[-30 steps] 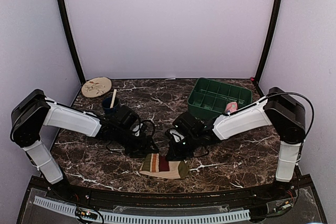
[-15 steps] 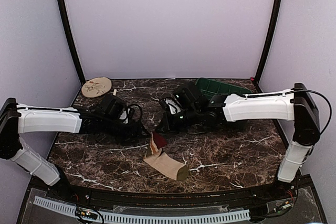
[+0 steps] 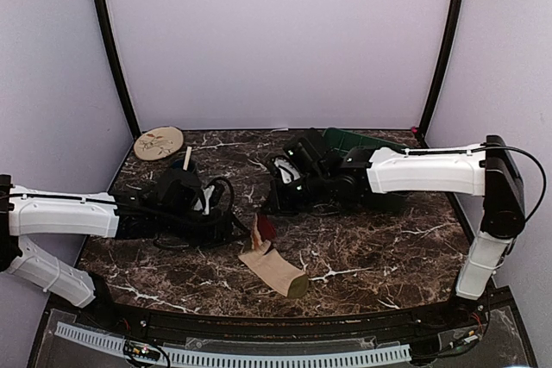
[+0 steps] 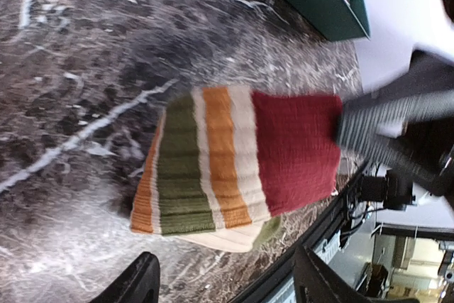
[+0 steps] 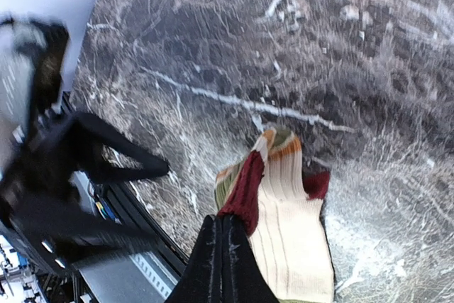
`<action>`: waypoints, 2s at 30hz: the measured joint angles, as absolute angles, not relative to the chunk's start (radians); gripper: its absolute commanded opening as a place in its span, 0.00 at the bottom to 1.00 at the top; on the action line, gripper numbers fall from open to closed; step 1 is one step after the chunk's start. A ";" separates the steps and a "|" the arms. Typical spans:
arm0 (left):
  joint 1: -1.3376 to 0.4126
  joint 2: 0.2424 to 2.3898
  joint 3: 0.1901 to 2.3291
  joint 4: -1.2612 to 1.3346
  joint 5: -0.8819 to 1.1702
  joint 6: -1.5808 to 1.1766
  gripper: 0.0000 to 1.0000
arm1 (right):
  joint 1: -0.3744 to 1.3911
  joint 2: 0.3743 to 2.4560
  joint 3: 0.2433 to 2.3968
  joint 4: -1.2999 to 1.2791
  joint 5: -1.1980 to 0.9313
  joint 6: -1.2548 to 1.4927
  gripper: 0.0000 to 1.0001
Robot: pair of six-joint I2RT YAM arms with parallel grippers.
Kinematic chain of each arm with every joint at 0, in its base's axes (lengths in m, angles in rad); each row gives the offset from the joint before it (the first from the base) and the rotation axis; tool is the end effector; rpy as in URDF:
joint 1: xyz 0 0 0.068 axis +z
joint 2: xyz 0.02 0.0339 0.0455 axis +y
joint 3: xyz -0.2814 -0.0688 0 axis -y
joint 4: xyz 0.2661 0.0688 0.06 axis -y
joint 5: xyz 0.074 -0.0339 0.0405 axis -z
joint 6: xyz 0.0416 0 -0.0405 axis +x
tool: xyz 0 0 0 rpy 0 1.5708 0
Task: Roll the socks
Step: Fold the sock at the center of the board.
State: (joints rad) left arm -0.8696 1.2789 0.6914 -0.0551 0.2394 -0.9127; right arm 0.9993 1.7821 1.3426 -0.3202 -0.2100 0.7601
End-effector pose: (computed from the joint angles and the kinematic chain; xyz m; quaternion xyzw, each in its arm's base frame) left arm 0.1766 -0.2244 0.2169 0.0343 0.8888 -0.4128 0.1963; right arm 0.2245 0.3651 0.2507 -0.1501 0.9024 0.3637 0.1759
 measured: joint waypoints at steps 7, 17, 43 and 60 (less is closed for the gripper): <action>-1.010 1.262 0.672 -0.027 0.154 -0.900 0.41 | 0.970 1.817 1.458 -0.331 -0.201 0.749 0.00; -1.174 1.385 0.751 -0.091 -0.044 -0.812 0.22 | 0.966 1.890 1.481 -0.367 -0.209 0.733 0.00; -1.273 1.784 0.998 -0.124 -0.541 -0.678 0.02 | 0.948 1.897 1.527 -0.468 -0.232 0.693 0.00; -1.285 1.639 0.771 -0.117 -0.516 -0.887 0.00 | 0.974 1.828 1.440 -0.408 -0.230 0.770 0.00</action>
State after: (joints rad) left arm -1.2854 1.6390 0.7712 -0.1165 -0.5163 -0.8871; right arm 0.9737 1.8282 1.4399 -0.4076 -0.2302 0.7700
